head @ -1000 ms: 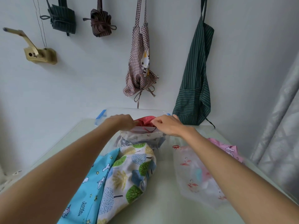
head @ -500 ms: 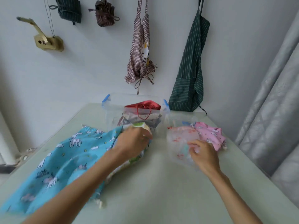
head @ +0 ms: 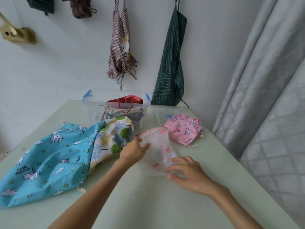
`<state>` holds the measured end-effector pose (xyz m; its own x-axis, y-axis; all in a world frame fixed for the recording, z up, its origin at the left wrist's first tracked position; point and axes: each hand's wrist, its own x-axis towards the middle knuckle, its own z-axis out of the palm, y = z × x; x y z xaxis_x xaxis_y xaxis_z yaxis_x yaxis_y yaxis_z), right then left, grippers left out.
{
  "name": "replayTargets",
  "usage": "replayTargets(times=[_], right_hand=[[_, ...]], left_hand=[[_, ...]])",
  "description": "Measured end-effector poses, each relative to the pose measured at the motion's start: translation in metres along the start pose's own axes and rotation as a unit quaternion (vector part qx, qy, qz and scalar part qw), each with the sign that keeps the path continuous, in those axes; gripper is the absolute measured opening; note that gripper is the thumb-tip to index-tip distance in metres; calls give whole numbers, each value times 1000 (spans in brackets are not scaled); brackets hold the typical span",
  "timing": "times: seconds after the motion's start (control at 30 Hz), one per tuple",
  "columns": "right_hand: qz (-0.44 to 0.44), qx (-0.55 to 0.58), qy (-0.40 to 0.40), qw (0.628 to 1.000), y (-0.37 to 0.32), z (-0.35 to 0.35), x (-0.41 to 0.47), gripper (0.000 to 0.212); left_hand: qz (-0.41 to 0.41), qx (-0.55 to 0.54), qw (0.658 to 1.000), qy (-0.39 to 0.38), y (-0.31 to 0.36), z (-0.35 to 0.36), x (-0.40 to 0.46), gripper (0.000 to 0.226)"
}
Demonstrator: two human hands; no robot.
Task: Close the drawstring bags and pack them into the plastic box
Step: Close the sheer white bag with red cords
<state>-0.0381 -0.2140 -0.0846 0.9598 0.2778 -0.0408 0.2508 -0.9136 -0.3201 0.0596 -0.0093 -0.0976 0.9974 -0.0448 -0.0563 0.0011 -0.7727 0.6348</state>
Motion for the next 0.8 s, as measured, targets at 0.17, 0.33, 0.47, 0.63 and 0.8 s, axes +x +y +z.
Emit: replayTargets(times=[0.17, 0.33, 0.47, 0.63, 0.8], right_hand=[[-21, 124, -164, 978, -8, -38, -1, 21], [176, 205, 60, 961, 0, -48, 57, 22], [266, 296, -46, 916, 8, -38, 76, 41], [143, 450, 71, 879, 6, -61, 77, 22], [-11, 439, 330, 836, -25, -114, 69, 23]], left_hand=[[-91, -177, 979, -49, 8, -10, 0, 53], [-81, -210, 965, -132, 14, -7, -7, 21], [-17, -249, 951, -181, 15, -20, -11, 8], [133, -227, 961, -86, 34, -56, -10, 22], [259, -349, 898, 75, 88, -108, -19, 16]])
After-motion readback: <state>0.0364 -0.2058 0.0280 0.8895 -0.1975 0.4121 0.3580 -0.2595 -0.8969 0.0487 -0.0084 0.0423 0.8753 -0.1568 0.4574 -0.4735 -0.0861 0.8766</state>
